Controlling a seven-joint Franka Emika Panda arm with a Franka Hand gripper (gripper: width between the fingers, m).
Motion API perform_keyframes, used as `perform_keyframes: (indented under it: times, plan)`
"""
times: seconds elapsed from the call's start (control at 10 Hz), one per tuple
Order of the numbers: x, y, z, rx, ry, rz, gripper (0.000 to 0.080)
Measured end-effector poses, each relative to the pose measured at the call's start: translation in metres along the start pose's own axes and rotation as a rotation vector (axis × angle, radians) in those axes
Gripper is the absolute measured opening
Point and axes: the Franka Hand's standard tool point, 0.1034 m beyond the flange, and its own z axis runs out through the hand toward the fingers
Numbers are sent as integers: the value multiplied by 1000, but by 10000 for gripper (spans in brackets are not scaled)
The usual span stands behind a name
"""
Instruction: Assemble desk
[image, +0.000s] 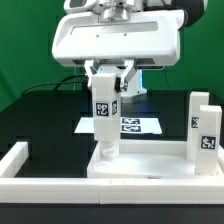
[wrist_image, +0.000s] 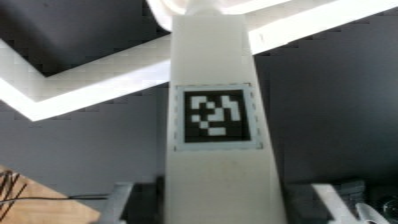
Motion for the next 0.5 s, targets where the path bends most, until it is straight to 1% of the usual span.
perform_keyframes:
  times: [0.1, 0.3, 0.5]
  plan:
    - [-7, -7, 6, -9, -11, -15, 288]
    - [-4, -4, 4, -13, -6, -19, 288]
    - [-6, -5, 5, -13, -8, -22, 288]
